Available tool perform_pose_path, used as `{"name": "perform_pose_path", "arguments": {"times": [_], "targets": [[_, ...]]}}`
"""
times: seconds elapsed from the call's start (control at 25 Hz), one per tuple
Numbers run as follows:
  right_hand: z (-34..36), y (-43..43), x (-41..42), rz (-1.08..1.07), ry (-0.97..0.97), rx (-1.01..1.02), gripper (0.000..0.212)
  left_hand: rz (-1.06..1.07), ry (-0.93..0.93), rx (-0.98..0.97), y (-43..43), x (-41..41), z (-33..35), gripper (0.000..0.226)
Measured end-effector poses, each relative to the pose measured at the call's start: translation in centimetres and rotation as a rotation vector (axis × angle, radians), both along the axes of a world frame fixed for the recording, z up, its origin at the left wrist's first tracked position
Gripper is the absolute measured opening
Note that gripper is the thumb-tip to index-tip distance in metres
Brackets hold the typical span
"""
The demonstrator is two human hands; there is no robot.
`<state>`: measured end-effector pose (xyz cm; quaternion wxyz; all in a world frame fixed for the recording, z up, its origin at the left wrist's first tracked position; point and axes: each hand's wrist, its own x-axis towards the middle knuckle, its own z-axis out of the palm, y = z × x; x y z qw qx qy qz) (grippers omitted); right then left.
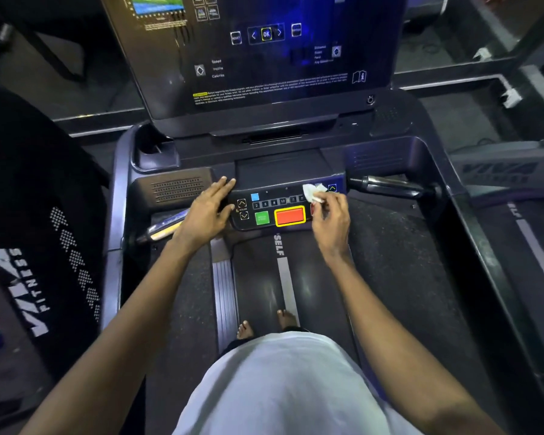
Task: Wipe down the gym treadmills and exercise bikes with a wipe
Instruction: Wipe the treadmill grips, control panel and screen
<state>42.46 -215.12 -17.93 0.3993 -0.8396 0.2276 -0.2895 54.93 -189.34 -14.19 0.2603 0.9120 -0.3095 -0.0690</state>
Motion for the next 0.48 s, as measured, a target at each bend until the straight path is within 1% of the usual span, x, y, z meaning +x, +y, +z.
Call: {"name": "perform_pose_path", "arguments": {"times": [0.08,0.2,0.28,0.36,0.48], "targets": [[0.3,1.7,0.6,0.035,-0.006,-0.019,0.014,0.029,0.049,-0.005,0.6,0.0,0.2,0.062],[-0.1,5.0,0.7,0.242,0.026,-0.180,0.012,0.032,0.057,0.025,0.9,0.4,0.6,0.063],[0.1,5.6,0.9,0.312,0.029,-0.220,0.011,0.035,0.068,0.017,1.3,0.4,0.8,0.064],[0.5,5.3,1.4,0.260,0.001,-0.206,0.011,0.051,0.083,0.021,1.7,0.3,1.0,0.064],[1.7,5.0,2.2,0.064,0.023,-0.080,0.014,0.070,0.112,0.041,2.5,0.3,0.8,0.058]]}}
